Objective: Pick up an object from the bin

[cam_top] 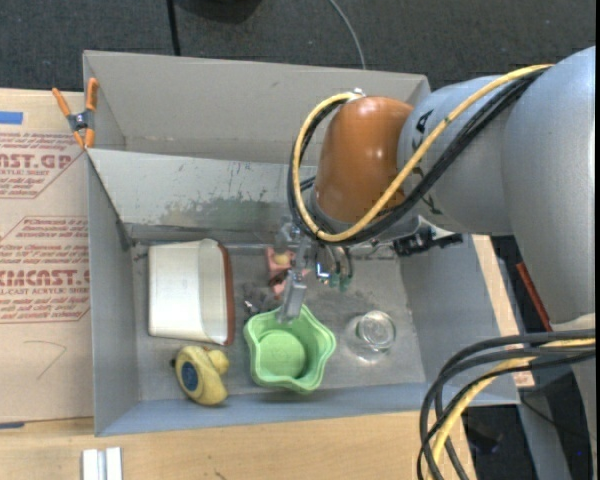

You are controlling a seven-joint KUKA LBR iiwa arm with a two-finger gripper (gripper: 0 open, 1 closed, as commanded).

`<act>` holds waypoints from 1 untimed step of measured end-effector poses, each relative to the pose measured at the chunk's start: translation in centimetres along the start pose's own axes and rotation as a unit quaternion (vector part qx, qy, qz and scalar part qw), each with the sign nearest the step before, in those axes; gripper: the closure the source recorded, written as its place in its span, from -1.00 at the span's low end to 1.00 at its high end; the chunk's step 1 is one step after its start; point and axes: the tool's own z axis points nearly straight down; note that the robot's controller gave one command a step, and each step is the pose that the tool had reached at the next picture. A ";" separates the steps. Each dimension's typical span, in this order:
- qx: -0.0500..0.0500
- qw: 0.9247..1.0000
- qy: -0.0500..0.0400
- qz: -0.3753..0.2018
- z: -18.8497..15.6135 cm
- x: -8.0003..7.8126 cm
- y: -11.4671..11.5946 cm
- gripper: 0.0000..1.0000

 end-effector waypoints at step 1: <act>0.004 1.000 0.011 0.001 4.4 1.8 -1.2 -1.00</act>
Offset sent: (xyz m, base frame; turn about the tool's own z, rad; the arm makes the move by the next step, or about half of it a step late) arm -0.0238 -0.0136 -0.0641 0.0792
